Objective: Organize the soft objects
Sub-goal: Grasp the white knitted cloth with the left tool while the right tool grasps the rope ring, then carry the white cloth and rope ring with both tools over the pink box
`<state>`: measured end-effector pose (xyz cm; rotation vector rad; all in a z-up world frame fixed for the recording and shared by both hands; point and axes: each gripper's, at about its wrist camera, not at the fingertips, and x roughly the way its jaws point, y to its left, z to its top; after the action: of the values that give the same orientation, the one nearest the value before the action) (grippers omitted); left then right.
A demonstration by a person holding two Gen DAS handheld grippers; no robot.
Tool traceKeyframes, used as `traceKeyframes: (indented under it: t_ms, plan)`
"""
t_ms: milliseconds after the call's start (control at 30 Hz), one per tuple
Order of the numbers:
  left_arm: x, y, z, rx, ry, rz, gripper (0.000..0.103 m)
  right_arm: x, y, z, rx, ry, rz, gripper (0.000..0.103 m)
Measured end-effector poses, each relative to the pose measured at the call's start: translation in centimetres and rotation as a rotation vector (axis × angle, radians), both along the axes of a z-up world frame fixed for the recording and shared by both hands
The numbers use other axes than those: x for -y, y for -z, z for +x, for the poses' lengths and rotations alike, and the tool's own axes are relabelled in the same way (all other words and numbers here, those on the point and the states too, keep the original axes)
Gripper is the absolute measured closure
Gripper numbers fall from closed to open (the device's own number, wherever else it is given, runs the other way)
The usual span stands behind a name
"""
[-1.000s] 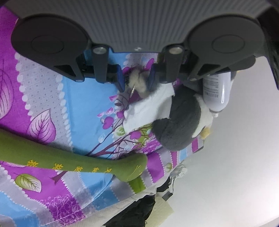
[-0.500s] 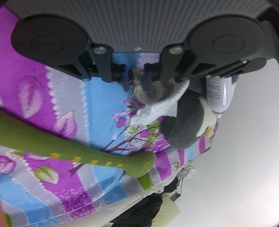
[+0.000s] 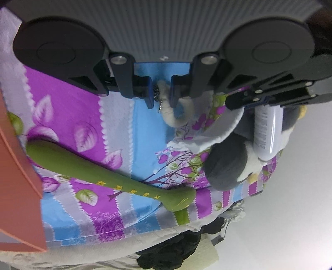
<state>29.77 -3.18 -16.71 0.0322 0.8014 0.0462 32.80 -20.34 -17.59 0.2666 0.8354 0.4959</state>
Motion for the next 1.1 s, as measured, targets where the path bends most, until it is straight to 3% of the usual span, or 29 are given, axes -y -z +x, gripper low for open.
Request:
traceKeyframes:
  t_ms: [433, 800, 1100]
  plan:
    - [0.5, -1.0, -6.2, 0.01, -0.048, -0.16, 0.097, 1.3, -1.4, -6.6, 0.088, 0.047, -0.075, 0.083]
    - [2.3, -2.7, -10.9, 0.017, -0.005, -0.188, 0.097, 2.1, -2.8, -12.8, 0.164, 0.104, -0.131, 0.083]
    - [3.5, -4.1, -14.0, 0.004, 0.011, -0.248, 0.097, 4.8, -2.6, -17.7, 0.139, 0.18, -0.153, 0.083]
